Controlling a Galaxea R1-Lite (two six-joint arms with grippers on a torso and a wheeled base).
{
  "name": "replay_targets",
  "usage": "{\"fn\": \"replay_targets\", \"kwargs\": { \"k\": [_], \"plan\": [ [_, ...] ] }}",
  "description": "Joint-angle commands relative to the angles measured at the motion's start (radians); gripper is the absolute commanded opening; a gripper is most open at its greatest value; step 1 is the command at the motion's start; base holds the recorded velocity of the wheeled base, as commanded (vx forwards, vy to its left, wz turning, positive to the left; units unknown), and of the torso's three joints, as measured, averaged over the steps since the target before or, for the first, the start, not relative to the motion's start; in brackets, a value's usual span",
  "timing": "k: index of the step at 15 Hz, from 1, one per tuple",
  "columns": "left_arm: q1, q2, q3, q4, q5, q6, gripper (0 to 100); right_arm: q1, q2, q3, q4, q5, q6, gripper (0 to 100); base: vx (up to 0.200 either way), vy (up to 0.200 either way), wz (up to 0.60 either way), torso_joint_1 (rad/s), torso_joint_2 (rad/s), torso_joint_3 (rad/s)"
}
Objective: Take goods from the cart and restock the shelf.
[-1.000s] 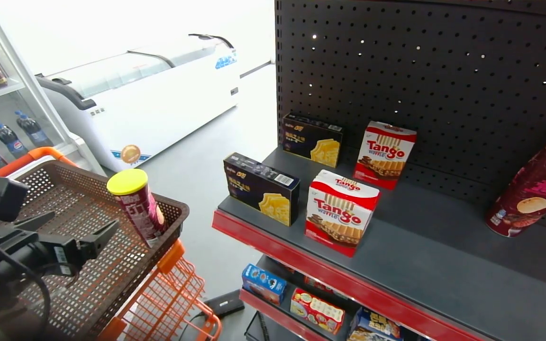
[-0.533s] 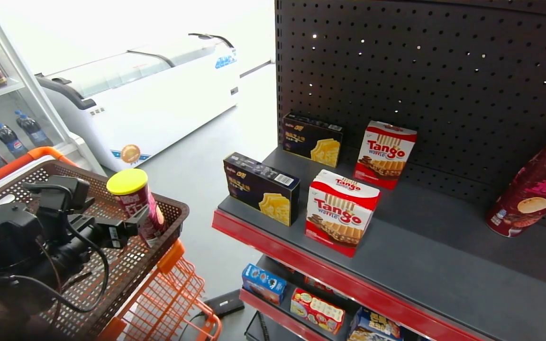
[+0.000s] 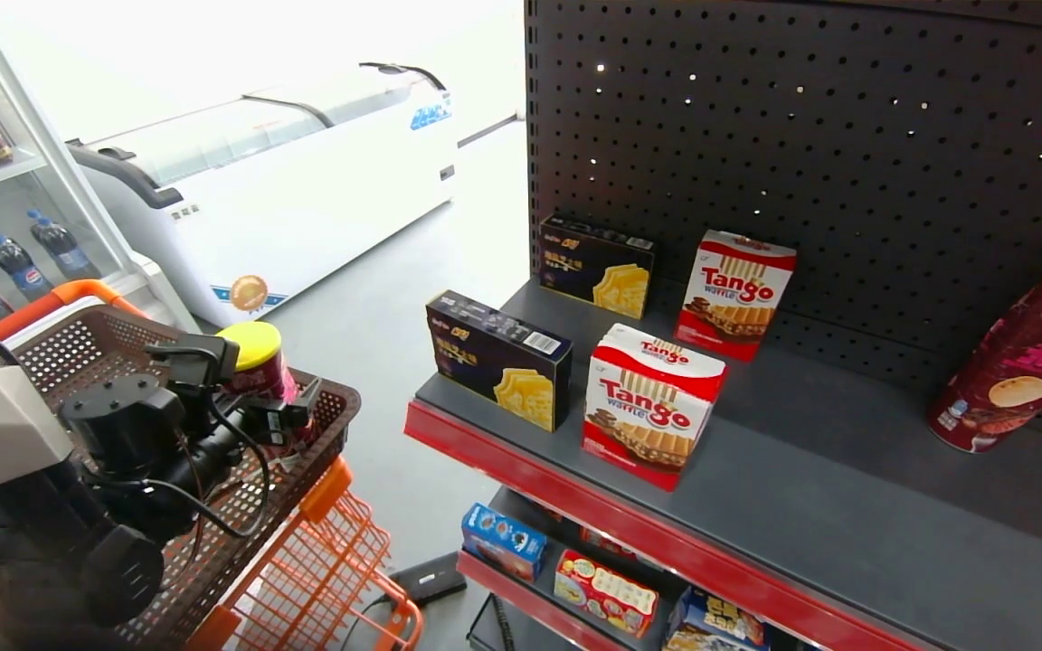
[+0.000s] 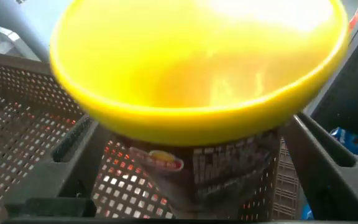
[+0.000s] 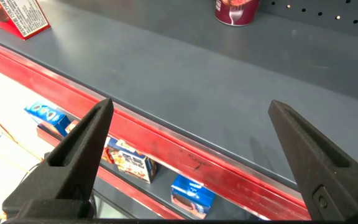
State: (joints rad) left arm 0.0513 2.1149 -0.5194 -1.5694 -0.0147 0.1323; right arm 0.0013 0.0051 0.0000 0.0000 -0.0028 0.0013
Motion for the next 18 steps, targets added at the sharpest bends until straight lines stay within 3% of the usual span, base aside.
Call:
{"fn": "replay_targets", "kwargs": {
  "k": [1,4,5,13,15,18],
  "plan": [
    [-0.002,0.059,-0.048,-0.001,-0.001,0.0,100,0.0,0.001,0.0,0.0,0.0,0.0,100,0.0,0.0,0.0,0.0,0.0,0.0],
    [-0.007,0.103,-0.125,-0.001,-0.001,0.001,100,0.0,0.001,0.0,0.0,0.0,0.0,100,0.0,0.0,0.0,0.0,0.0,0.0],
    [-0.013,0.114,-0.148,-0.001,-0.001,0.0,0,0.0,0.001,0.0,0.0,0.0,0.0,100,0.0,0.0,0.0,0.0,0.0,0.0],
    [-0.024,0.096,-0.188,-0.001,0.009,0.024,0,0.0,0.001,0.0,0.0,0.0,0.0,100,0.0,0.0,0.0,0.0,0.0,0.0],
    [-0.027,0.027,-0.257,0.009,0.028,0.024,0,0.0,0.001,0.0,0.0,0.0,0.0,100,0.0,0.0,0.0,0.0,0.0,0.0],
    [-0.027,-0.125,-0.384,0.259,0.016,0.05,0,0.0,0.001,0.0,0.0,0.0,0.0,100,0.0,0.0,0.0,0.0,0.0,0.0]
  ]
}}
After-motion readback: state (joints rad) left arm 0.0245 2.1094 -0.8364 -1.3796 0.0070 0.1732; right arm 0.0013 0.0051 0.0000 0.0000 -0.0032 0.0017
